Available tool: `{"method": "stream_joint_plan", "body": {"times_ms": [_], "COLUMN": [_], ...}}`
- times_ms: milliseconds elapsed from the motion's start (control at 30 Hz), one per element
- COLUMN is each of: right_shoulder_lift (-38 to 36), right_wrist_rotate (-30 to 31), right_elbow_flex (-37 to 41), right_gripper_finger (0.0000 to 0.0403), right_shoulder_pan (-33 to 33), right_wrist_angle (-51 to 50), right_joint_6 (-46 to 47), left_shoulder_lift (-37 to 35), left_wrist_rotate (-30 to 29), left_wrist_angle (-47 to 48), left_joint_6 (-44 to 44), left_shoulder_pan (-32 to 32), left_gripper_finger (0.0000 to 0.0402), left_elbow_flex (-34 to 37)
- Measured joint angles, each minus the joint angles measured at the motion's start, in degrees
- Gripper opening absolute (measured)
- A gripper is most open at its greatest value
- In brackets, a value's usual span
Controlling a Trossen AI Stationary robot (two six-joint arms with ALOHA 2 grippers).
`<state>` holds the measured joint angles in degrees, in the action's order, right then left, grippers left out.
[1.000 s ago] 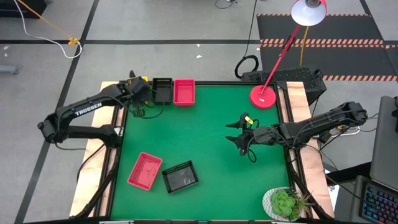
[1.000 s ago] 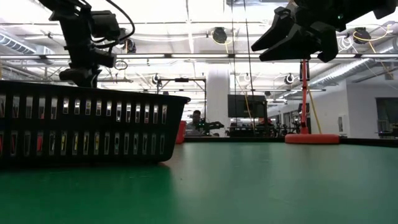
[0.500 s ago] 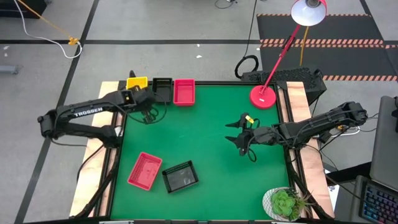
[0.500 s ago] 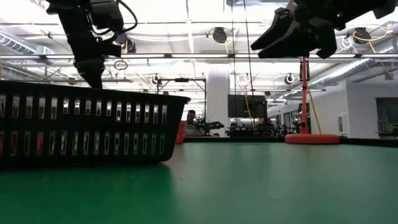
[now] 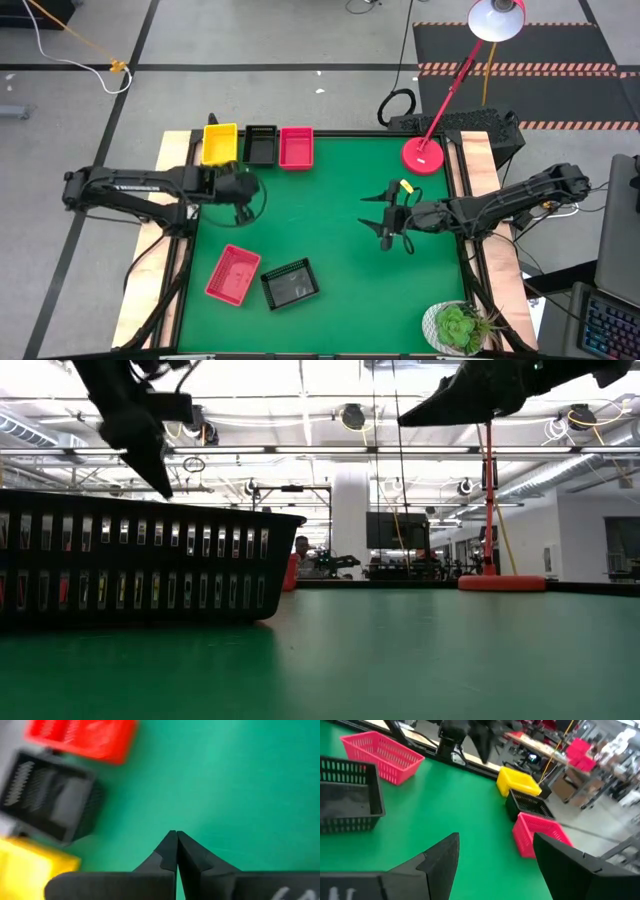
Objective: Stack baskets by color
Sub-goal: Stack the bottom black bin on top of the top black bin
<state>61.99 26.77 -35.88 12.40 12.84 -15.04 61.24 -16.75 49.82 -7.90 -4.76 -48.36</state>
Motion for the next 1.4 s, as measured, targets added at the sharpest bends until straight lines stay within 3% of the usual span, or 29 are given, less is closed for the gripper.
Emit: {"method": "stream_joint_plan", "body": {"times_ms": [200, 533, 633, 867, 1167, 1400], "right_shoulder_lift": [0.5, 0.5, 0.5, 0.5, 0.5, 0.5], "right_wrist_rotate": [-1.8, -4.5, -4.6, -7.4, -7.7, -7.6], "right_elbow_flex": [0.0, 0.0, 0.0, 0.0, 0.0, 0.0], "right_gripper_finger": [0.0249, 0.0249, 0.0249, 0.0249, 0.0249, 0.0249], "right_shoulder_pan": [0.1, 0.5, 0.5, 0.5, 2.5, 3.8], "right_wrist_angle": [-1.1, -1.1, -1.2, -3.0, -4.9, -5.0], "right_joint_6": [2.9, 4.7, 4.5, 5.0, 6.0, 4.5], "left_shoulder_lift": [-1.4, -0.2, 2.1, 11.6, 22.0, 29.9], "left_wrist_rotate": [1.9, 2.1, 1.3, 6.3, 8.9, 9.0], "left_wrist_angle": [0.2, -4.9, -11.8, -23.3, -22.1, -10.2], "left_joint_6": [-7.9, -22.7, -19.8, -12.2, 1.1, 7.8], "left_shoulder_pan": [10.9, 31.8, 36.5, 41.5, 43.3, 43.1], "left_gripper_finger": [0.0023, 0.0007, 0.0015, 0.0053, 0.0082, 0.0084], "left_elbow_flex": [0.0, 0.0, 0.0, -0.1, -7.0, -17.0]}}
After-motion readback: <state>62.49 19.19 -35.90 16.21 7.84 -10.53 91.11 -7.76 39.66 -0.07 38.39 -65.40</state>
